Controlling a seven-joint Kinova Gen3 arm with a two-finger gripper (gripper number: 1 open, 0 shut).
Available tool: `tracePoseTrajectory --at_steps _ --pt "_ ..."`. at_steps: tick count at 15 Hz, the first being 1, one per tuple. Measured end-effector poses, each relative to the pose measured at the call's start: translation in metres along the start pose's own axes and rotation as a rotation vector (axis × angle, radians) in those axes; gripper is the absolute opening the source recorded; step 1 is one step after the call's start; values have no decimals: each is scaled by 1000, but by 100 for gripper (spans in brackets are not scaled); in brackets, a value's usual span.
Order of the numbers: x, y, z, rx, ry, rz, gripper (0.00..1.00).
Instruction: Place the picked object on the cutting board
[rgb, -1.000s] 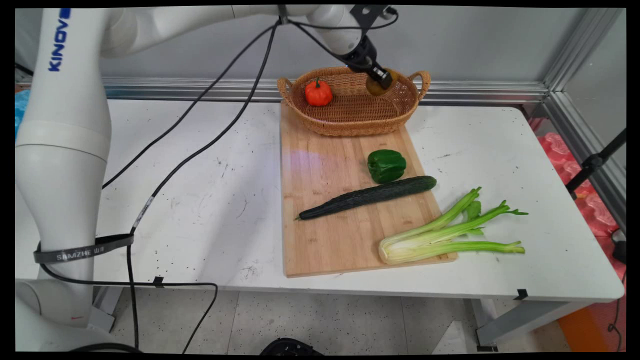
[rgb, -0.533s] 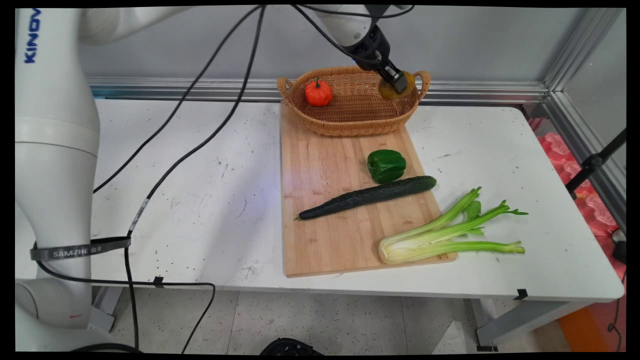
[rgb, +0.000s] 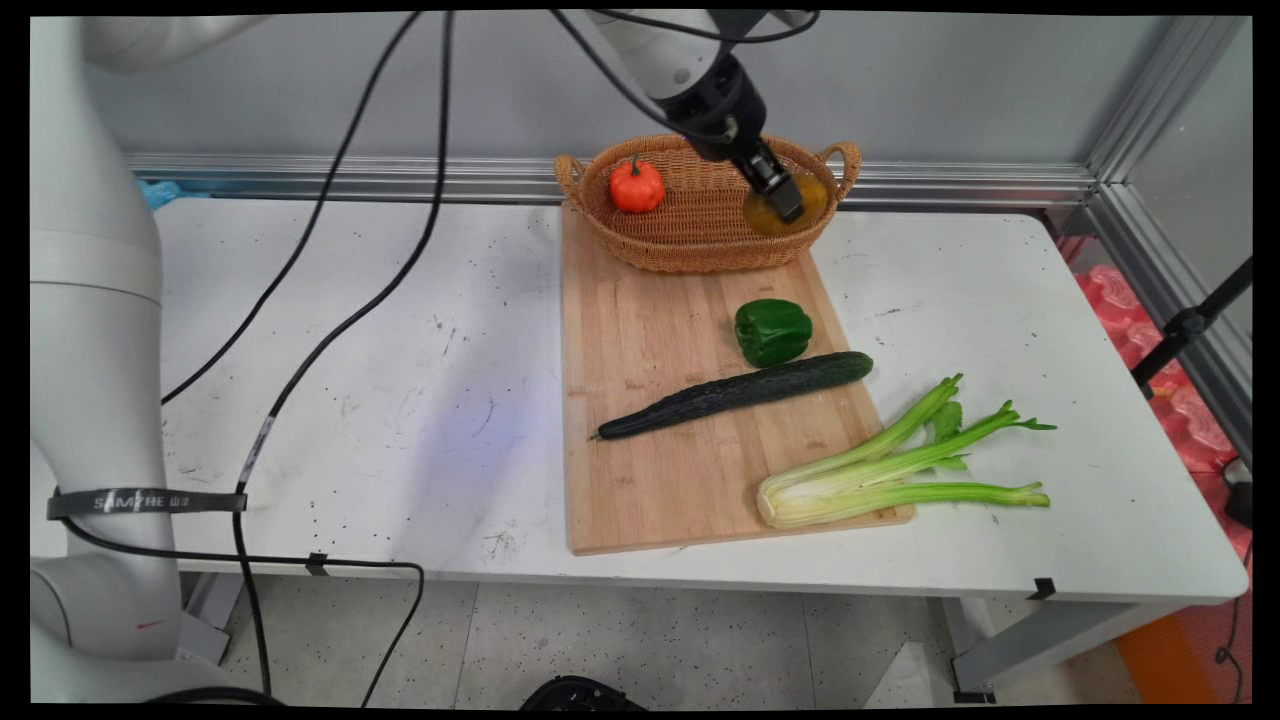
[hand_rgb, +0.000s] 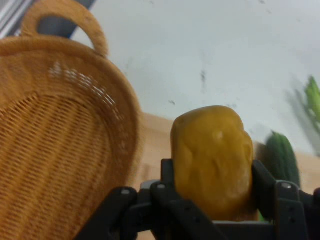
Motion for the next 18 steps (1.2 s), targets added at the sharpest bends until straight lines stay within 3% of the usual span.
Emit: tracePoseTrajectory --at_steps 10,18 --pt "-78 18 -33 -63 -86 143 0" --pt "-140 15 -19 -42 -117 216 0"
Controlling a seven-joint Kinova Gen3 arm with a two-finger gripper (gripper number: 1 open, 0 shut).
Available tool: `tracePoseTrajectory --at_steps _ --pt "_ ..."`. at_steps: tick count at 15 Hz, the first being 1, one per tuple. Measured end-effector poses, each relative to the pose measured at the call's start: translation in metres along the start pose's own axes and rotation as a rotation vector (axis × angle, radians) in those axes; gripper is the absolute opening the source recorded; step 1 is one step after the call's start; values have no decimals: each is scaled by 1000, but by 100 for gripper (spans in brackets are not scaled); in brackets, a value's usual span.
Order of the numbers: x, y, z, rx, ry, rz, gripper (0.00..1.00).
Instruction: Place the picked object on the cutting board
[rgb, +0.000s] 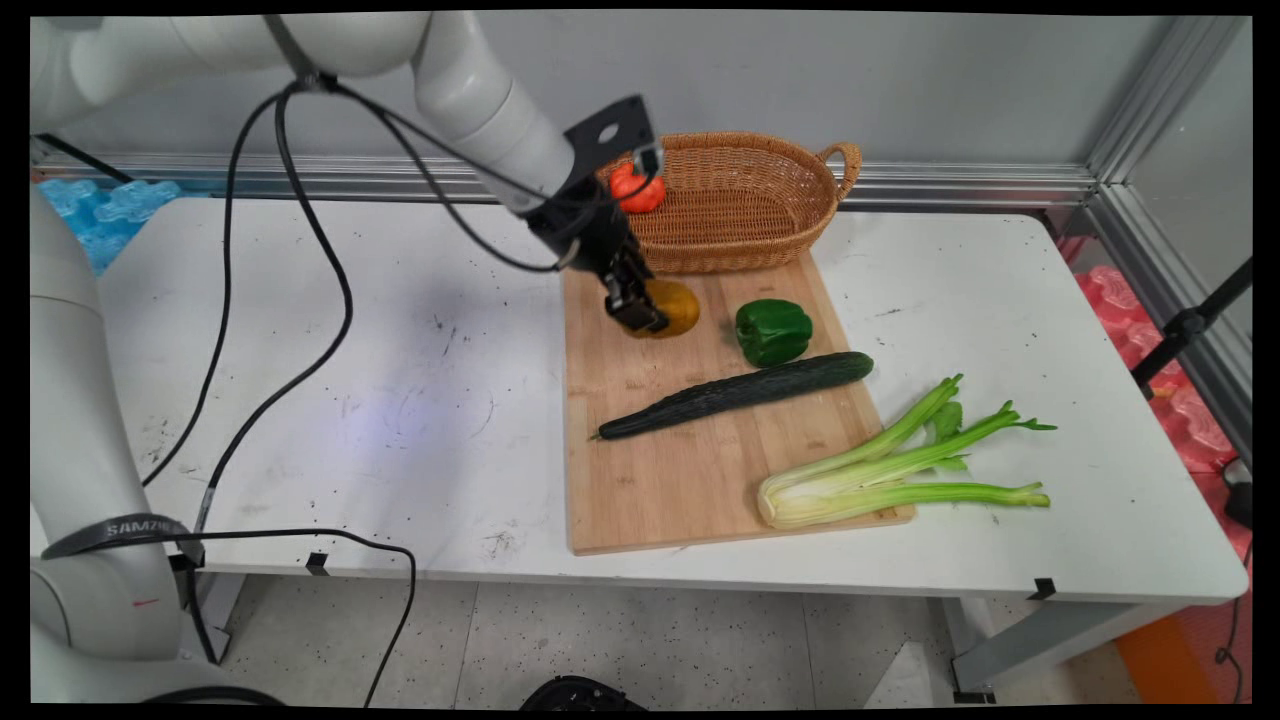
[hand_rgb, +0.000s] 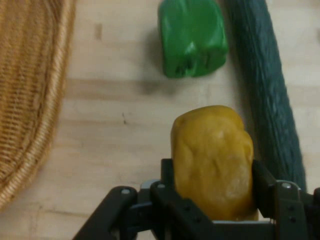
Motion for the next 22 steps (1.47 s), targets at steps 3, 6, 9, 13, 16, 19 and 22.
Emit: tracePoseTrajectory --at_steps 3,6,9,13,16,19,22 --pt "-15 2 13 0 -12 6 0" --pt "-26 4 28 -3 -11 16 0" --pt "-32 3 41 -2 0 32 0" --pt "-34 1 52 -1 14 44 0" --pt "-34 -1 59 -1 23 49 0" --pt "-34 -1 66 -6 36 48 0" --pt "-32 0 70 -12 46 41 100"
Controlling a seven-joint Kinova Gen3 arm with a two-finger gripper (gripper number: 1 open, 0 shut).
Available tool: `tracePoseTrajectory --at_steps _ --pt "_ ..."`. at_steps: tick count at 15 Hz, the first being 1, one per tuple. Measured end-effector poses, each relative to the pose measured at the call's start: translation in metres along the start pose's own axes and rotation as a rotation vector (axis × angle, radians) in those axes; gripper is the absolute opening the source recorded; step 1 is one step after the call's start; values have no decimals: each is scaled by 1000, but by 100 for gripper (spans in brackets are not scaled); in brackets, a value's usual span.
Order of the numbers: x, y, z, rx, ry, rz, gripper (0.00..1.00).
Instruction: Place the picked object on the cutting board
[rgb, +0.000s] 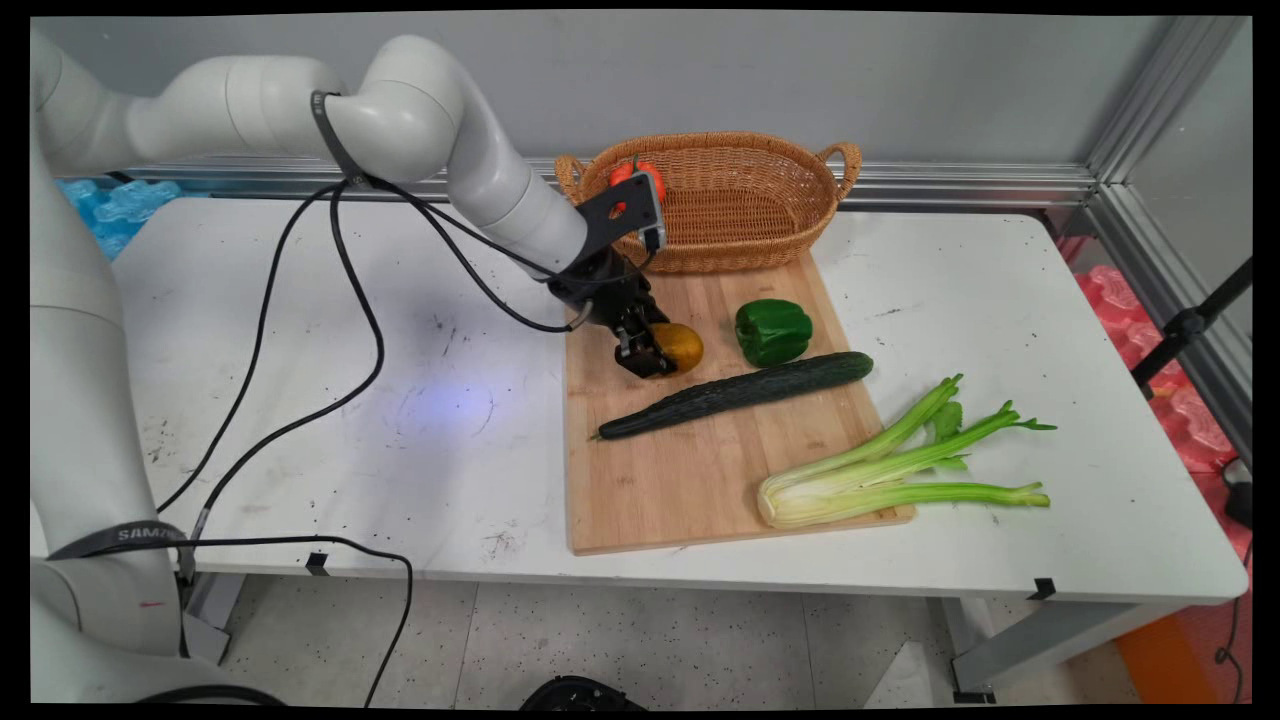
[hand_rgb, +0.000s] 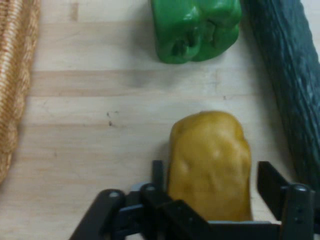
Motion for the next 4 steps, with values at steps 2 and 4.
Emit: tracePoseTrajectory --at_steps 2,4 --pt "0 0 1 -3 3 -4 100" --pt "1 1 2 -7 6 -11 100"
